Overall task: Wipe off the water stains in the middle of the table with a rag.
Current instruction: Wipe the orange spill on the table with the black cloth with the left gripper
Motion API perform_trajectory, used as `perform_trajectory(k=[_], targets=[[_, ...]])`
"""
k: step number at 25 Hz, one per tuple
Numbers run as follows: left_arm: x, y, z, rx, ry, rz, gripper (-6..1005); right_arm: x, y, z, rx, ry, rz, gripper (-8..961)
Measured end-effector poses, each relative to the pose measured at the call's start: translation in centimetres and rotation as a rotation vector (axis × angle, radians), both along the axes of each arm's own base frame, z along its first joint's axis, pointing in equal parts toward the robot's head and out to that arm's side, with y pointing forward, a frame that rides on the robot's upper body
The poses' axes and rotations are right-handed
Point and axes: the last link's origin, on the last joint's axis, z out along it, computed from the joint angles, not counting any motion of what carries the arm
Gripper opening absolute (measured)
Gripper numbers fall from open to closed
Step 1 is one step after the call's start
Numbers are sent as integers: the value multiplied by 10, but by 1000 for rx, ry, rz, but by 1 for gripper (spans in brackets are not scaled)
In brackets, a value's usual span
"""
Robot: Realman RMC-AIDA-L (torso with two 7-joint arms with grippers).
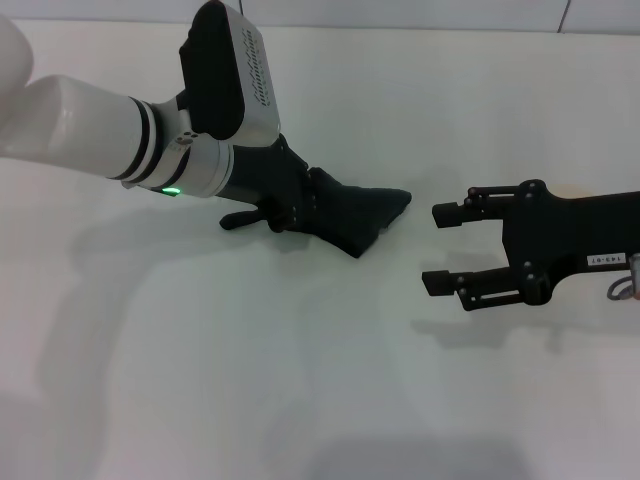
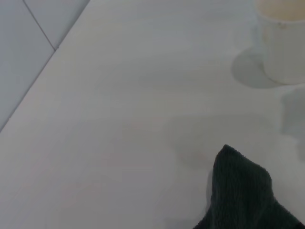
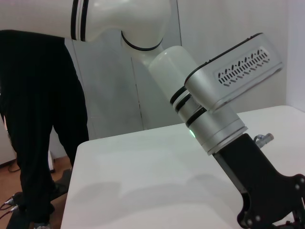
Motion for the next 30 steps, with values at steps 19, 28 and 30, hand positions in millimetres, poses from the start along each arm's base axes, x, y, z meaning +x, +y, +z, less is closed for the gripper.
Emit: perform_trajectory(k=[19, 28, 30], targets=[[-36, -16, 42, 99, -61, 151, 96, 0, 0, 2, 9, -2, 0, 767], [-53, -36, 50, 114, -74, 211, 96, -2, -1, -1, -2, 7, 7, 766], [-56, -39, 54, 127, -81, 221, 95, -3, -1, -1, -3, 8, 7, 766]])
